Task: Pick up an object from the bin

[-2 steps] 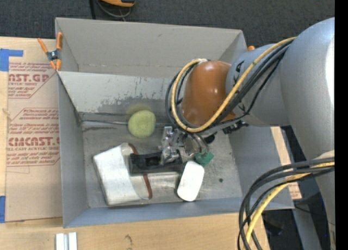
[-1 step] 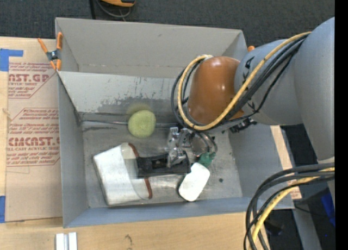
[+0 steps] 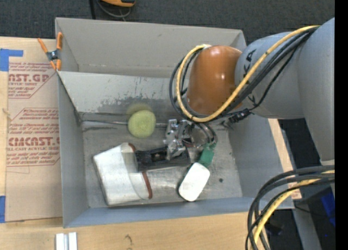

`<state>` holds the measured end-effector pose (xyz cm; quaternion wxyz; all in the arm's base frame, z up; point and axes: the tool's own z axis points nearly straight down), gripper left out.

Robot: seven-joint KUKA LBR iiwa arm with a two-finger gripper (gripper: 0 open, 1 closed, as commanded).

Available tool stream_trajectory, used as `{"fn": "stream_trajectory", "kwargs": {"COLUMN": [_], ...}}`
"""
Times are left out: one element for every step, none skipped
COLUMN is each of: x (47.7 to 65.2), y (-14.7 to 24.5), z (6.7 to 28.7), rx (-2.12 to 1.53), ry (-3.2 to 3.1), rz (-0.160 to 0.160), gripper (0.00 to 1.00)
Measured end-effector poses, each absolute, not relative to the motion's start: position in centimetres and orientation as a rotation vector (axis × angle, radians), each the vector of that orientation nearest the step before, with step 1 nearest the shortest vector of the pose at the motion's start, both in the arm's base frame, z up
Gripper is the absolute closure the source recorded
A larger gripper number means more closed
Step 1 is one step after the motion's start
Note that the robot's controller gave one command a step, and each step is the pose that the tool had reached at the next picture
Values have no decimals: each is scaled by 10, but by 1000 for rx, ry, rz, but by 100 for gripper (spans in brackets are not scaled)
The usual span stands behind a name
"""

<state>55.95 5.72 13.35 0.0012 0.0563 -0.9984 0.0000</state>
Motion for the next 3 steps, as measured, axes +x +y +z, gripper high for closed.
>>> {"fn": "stream_trajectory", "kwargs": {"x": [559,556,553], "y": [57,56,62], "z": [133,144,153], "rx": [177,196,182], "ry": [-3134,-3133,-3134], "rz": [0,1,0], "gripper": [100,100,100]}}
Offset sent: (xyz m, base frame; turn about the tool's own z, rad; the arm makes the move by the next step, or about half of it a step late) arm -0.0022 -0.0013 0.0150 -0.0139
